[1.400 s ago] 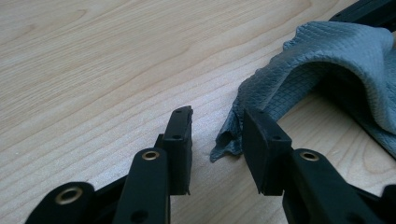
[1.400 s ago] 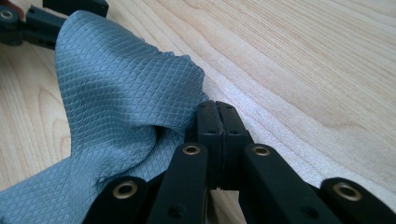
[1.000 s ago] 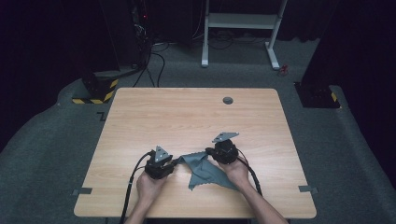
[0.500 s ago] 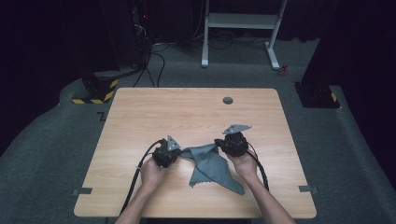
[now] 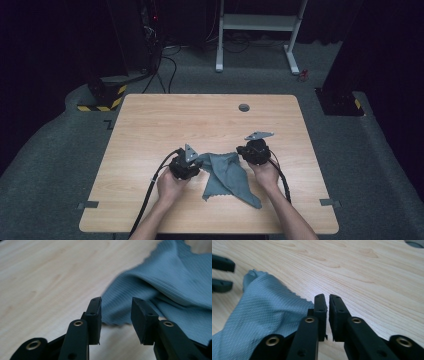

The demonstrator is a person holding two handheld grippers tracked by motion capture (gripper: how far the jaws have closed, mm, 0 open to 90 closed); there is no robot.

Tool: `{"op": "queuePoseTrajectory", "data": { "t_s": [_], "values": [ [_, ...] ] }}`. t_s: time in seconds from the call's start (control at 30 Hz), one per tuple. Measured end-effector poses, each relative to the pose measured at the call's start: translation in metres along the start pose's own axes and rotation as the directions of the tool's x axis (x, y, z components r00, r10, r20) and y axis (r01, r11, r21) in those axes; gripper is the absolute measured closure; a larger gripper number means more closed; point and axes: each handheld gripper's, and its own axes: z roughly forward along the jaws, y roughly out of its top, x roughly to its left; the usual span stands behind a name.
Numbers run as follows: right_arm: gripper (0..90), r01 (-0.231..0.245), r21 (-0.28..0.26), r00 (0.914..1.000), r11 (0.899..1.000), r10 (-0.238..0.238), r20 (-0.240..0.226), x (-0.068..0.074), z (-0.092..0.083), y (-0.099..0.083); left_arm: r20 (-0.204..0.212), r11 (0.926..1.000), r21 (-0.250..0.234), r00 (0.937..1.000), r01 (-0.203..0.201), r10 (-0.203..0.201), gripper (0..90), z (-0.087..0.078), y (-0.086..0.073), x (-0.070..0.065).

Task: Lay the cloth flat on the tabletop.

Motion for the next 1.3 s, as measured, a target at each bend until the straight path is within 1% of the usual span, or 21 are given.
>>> {"op": "queuePoseTrajectory", "data": {
  "t_s": [0.1, 0.17, 0.2, 0.23, 0.27, 0.3, 0.37, 0.43, 0.57, 0.6, 0.63, 0.67, 0.7, 0.73, 0.77, 0.87, 0.9, 1.03, 1.1, 1.23, 1.3],
  "values": [
    [80.4, 0.004, 0.000, 0.9999, 1.000, -0.004, -0.011, 0.001, -0.009, -0.007, 0.023, 0.9992, 0.027, 0.9992, 0.031, -0.032, 62.7, 0.007, -0.006, -0.003],
    [77.2, 0.007, 0.015, 0.9999, 1.000, -0.007, -0.015, 0.001, -0.009, -0.013, 0.033, 0.9983, 0.025, 0.9980, 0.053, -0.053, 62.7, 0.010, -0.007, -0.005],
    [74.3, -0.013, 0.026, 0.9994, 1.000, 0.013, -0.031, 0.000, -0.006, -0.020, 0.042, 0.9978, 0.025, 0.9971, 0.062, -0.063, 61.8, 0.012, -0.007, -0.006],
    [74.3, -0.013, 0.026, 0.9994, 1.000, 0.013, -0.031, 0.000, -0.006, -0.020, 0.047, 0.9969, 0.025, 0.9961, 0.074, -0.076, 61.8, 0.013, -0.006, -0.007],
    [73.0, -0.035, 0.035, 0.9984, 0.999, 0.037, -0.043, 0.001, -0.005, -0.023, 0.039, 0.9973, 0.023, 0.9967, 0.070, -0.071, 60.8, 0.015, -0.005, -0.008],
    [71.2, -0.044, 0.040, 0.9974, 0.998, 0.046, -0.056, 0.001, -0.003, -0.025, 0.036, 0.9973, 0.026, 0.9969, 0.069, -0.070, 60.1, 0.017, -0.003, -0.009],
    [70.6, -0.051, 0.044, 0.9968, 0.998, 0.053, -0.059, 0.002, 0.000, -0.027, 0.027, 0.9968, 0.035, 0.9970, 0.072, -0.073, 59.4, 0.021, 0.000, -0.010],
    [72.9, -0.057, 0.058, 0.9964, 0.997, 0.061, -0.059, 0.002, 0.005, -0.028, 0.018, 0.9965, 0.045, 0.9973, 0.071, -0.072, 60.1, 0.024, 0.002, -0.010],
    [87.6, -0.061, 0.082, 0.9955, 0.995, 0.067, -0.066, 0.002, 0.012, -0.029, 0.013, 0.9971, 0.046, 0.9980, 0.061, -0.061, 64.9, 0.029, 0.005, -0.011],
    [89.6, -0.041, 0.067, 0.9973, 0.997, 0.045, -0.058, 0.002, 0.011, -0.029, 0.008, 0.9979, 0.045, 0.9989, 0.047, -0.047, 67.9, 0.030, 0.006, -0.012],
    [90.0, -0.032, 0.053, 0.9983, 0.998, 0.034, -0.047, 0.004, 0.009, -0.027, 0.014, 0.9982, 0.046, 0.9992, 0.037, -0.038, 75.8, 0.030, 0.006, -0.012],
    [90.0, -0.032, 0.053, 0.9983, 0.998, 0.034, -0.047, 0.004, 0.009, -0.027, 0.017, 0.9985, 0.050, 0.9996, 0.024, -0.025, 75.8, 0.031, 0.007, -0.012],
    [90.0, -0.020, 0.046, 0.9990, 0.999, 0.022, -0.039, 0.004, 0.007, -0.026, 0.021, 0.9984, 0.053, 0.9996, 0.017, -0.018, 79.8, 0.032, 0.008, -0.012],
    [90.0, -0.019, 0.036, 0.9995, 0.999, 0.020, -0.026, 0.004, 0.003, -0.022, 0.033, 0.9973, 0.073, 0.9994, 0.003, -0.006, 87.9, 0.033, 0.011, -0.011],
    [90.0, -0.019, 0.036, 0.9995, 0.999, 0.020, -0.026, 0.004, 0.003, -0.022, 0.033, 0.9973, 0.073, 0.9994, 0.003, -0.006, 88.6, 0.033, 0.011, -0.011],
    [90.0, -0.029, 0.035, 0.9995, 0.999, 0.029, -0.010, 0.000, -0.002, -0.018, 0.022, 0.9947, 0.091, 0.9987, -0.049, 0.047, 89.5, 0.033, 0.013, -0.011],
    [90.0, -0.023, 0.032, 0.9997, 0.999, 0.022, 0.008, -0.005, -0.005, -0.016, 0.010, 0.9932, 0.096, 0.9978, -0.066, 0.066, 89.6, 0.031, 0.014, -0.009],
    [90.0, -0.024, 0.026, 0.9992, 0.999, 0.023, 0.031, -0.013, -0.008, -0.013, -0.013, 0.9941, 0.087, 0.9977, -0.065, 0.066, 89.5, 0.026, 0.016, -0.001],
    [90.0, -0.033, 0.038, 0.9982, 0.999, 0.031, 0.051, -0.018, -0.008, -0.013, -0.051, 0.9944, 0.085, 0.9964, -0.064, 0.068, 89.4, 0.025, 0.018, 0.006],
    [90.0, -0.035, 0.057, 0.9960, 0.998, 0.030, 0.084, -0.025, -0.002, -0.010, -0.065, 0.9953, 0.093, 0.9974, -0.025, 0.031, 88.7, 0.029, 0.015, 0.017],
    [89.9, -0.039, 0.058, 0.9937, 0.998, 0.032, 0.107, -0.026, 0.003, -0.007, -0.080, 0.9955, 0.094, 0.9965, -0.015, 0.023, 83.3, 0.031, 0.013, 0.016]
  ]
}}
